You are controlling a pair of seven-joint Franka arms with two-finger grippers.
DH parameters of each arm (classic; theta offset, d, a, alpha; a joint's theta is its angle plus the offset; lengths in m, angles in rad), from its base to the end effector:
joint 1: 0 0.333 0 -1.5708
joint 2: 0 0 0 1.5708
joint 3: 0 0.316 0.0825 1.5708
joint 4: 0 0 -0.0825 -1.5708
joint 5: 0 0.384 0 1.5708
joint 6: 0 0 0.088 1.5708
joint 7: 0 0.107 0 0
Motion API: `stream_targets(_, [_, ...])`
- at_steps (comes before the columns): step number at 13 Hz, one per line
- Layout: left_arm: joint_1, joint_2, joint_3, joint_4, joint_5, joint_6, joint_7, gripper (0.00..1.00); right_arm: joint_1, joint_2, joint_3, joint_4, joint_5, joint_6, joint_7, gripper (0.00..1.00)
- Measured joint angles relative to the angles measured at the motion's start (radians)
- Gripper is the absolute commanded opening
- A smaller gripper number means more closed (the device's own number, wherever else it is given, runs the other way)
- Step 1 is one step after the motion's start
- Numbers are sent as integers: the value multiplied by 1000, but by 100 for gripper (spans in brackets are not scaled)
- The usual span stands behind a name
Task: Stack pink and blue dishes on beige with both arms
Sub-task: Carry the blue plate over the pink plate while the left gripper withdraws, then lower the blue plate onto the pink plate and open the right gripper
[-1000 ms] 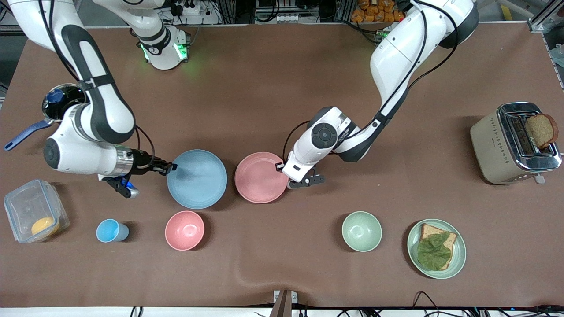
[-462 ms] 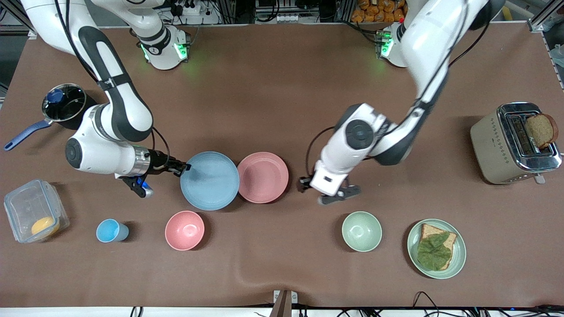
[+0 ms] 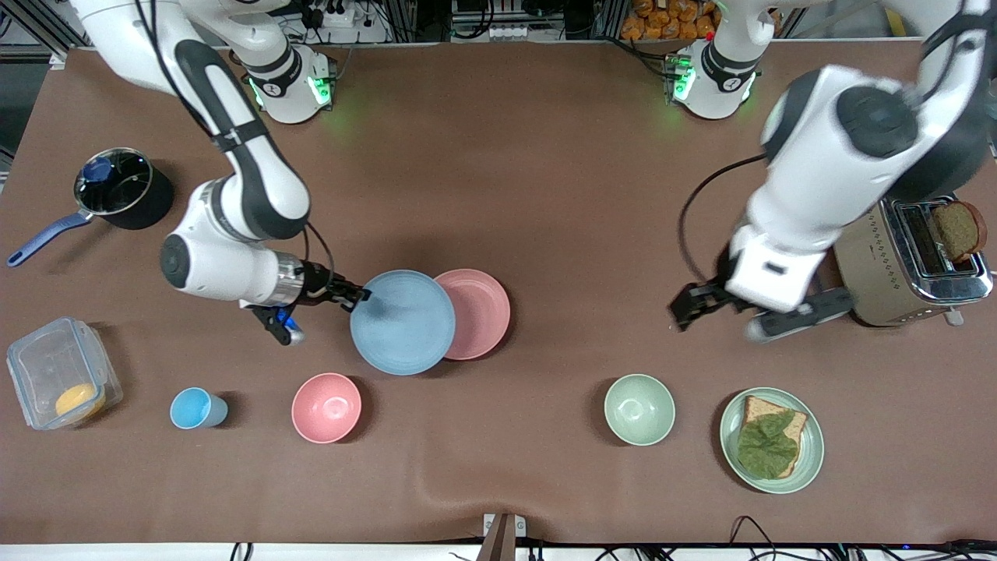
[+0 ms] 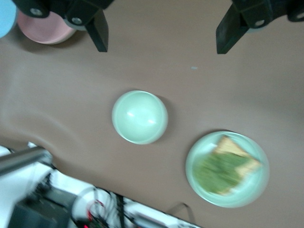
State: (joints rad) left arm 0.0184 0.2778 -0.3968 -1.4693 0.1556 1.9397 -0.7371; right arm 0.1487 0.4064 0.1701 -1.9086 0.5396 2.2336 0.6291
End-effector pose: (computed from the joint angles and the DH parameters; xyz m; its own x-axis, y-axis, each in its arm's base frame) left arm 0.6297 -0.2040 0.5521 0.9212 0.3402 0.1890 0.3249 -0.9396 0.1073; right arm 0.5869 0.2046 0.2850 0.7505 -0.5354 -0.3874 -0.6457 -0.7187 -0.2578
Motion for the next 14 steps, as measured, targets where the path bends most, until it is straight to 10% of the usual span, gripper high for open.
stream_targets(14, [110, -191, 238, -14, -141, -334, 580, 100, 151, 77, 0, -1, 6, 141, 138, 0])
